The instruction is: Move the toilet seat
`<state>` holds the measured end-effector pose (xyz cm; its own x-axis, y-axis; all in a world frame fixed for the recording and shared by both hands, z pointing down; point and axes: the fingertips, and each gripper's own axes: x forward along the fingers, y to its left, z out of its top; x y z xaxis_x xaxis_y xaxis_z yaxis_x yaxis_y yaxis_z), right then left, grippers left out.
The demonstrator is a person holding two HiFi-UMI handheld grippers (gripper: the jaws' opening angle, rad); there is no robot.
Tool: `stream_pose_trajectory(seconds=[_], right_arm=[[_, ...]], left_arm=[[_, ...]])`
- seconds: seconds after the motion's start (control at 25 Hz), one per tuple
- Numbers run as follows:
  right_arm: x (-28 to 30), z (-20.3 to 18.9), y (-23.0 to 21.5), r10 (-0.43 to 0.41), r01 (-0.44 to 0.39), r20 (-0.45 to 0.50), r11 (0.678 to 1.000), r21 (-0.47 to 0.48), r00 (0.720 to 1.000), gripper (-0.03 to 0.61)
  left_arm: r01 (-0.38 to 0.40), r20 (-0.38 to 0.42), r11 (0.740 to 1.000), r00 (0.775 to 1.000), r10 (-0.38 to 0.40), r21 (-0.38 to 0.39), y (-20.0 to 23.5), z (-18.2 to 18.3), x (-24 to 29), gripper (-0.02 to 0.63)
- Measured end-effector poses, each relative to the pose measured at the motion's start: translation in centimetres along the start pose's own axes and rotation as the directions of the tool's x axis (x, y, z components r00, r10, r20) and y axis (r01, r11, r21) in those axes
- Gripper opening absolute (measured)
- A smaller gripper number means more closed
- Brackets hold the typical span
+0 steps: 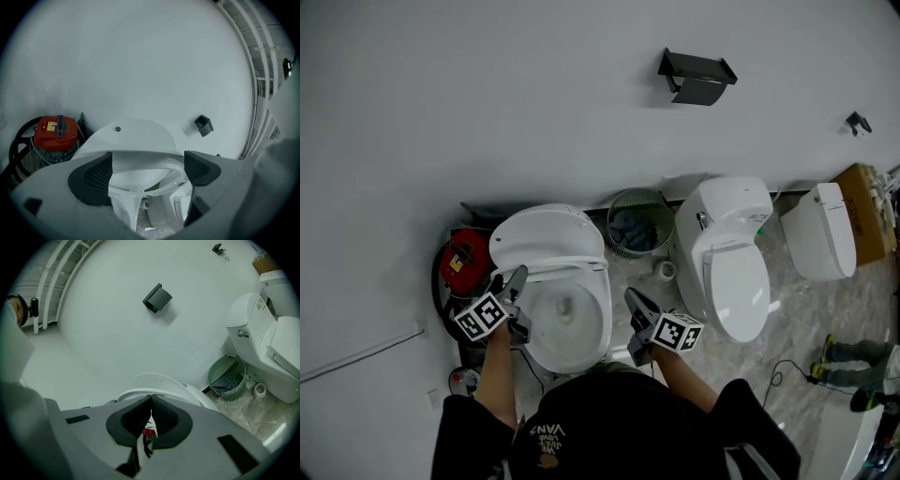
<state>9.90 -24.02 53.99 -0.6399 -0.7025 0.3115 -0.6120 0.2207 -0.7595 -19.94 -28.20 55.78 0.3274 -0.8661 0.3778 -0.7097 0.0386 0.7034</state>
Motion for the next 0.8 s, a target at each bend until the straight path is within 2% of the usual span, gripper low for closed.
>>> stream_pose_trajectory(seconds=[0.2,0.44,0.56,0.6,0.8], right_arm=[[-0.2,0.5,-0.6,0.001,-0.001,-0.001,1.000,0.011,1.000,0.002],[-0.6,1.7,-1.7,-0.018,0.018,0.010,1.000,0.005,1.000,0.002],[-0.9,2.3,-2.0,-0.028,0.028,0.015,1.000,0.001,0.999,0.002],[-0.9,2.4,-2.1,-0.030,0.030,0.017,1.000,-0.002,0.999,0.002],[-0.8,3.0,-2.7,-0.037,0.037,0.025,0.999,-0.007,0.999,0.002]], left_arm=[[-0.043,-0.012,0.994,0.999,0.044,0.097,0.4,0.4,1.6,0.476],[-0.113,-0.004,0.979,0.993,0.115,0.170,0.6,1.1,3.6,0.472],[-0.157,0.002,0.964,0.987,0.160,0.215,0.7,1.5,4.3,0.433],[-0.163,0.006,0.962,0.986,0.166,0.220,0.6,1.6,4.6,0.389],[-0.194,0.003,0.952,0.980,0.199,0.238,0.7,2.3,5.8,0.353]])
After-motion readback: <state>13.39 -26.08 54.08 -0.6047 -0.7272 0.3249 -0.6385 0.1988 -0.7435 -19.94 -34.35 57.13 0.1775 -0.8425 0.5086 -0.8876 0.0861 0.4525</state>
